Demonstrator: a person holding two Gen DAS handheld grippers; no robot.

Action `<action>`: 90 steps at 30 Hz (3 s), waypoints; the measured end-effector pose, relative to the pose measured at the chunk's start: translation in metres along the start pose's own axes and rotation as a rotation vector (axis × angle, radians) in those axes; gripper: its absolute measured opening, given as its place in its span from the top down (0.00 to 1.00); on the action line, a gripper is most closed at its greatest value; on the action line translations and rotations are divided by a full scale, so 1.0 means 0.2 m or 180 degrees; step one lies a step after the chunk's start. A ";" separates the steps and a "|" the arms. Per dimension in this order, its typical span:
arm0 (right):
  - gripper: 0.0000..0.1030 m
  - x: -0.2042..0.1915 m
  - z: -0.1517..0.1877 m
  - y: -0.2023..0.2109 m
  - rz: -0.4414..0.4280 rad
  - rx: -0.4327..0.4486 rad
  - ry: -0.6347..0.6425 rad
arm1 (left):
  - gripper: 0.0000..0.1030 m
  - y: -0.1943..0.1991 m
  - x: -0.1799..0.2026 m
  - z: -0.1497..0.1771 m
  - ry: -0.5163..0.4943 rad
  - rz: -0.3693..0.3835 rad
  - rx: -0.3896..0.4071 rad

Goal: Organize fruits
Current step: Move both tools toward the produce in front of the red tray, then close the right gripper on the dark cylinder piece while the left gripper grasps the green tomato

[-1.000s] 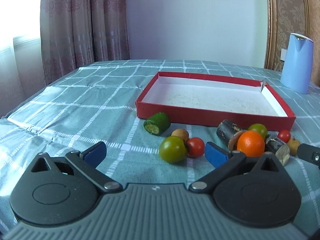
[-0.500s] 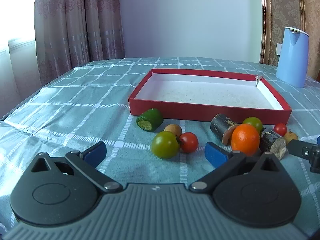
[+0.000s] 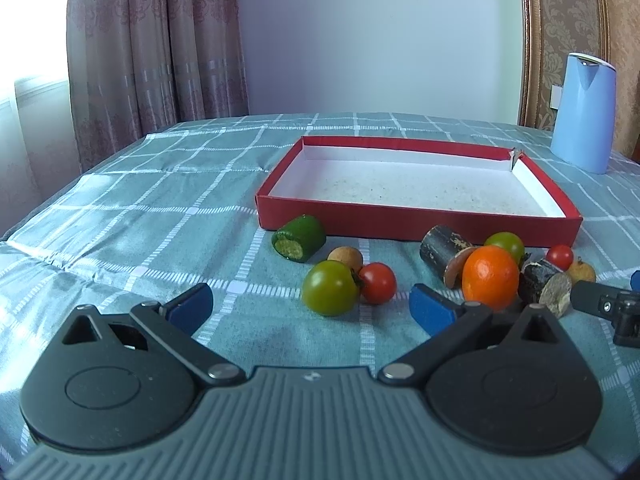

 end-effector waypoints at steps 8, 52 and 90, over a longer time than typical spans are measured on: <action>0.00 -0.02 0.00 0.01 -0.0053 0.0049 0.0098 | 0.00 0.00 -0.01 0.00 -0.0010 -0.0002 0.0012; 0.62 -0.29 0.02 -0.16 -0.0564 -0.0267 0.0558 | 0.00 -0.07 -0.11 0.01 -0.0128 0.0165 -0.0098; 0.62 -0.30 0.02 -0.15 -0.0564 -0.0242 0.0549 | 0.70 -0.15 0.00 0.02 -0.0197 0.1125 -0.0215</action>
Point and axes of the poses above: each gripper's, at about its wrist camera, not at the fingertips, and y roughly against the way its jaws point, x to its right, z to its underside, the point moved 9 cm from there along -y, roughly the way its jaws point, and after that the axes turned 11 degrees about x, right-handed, at the moved point
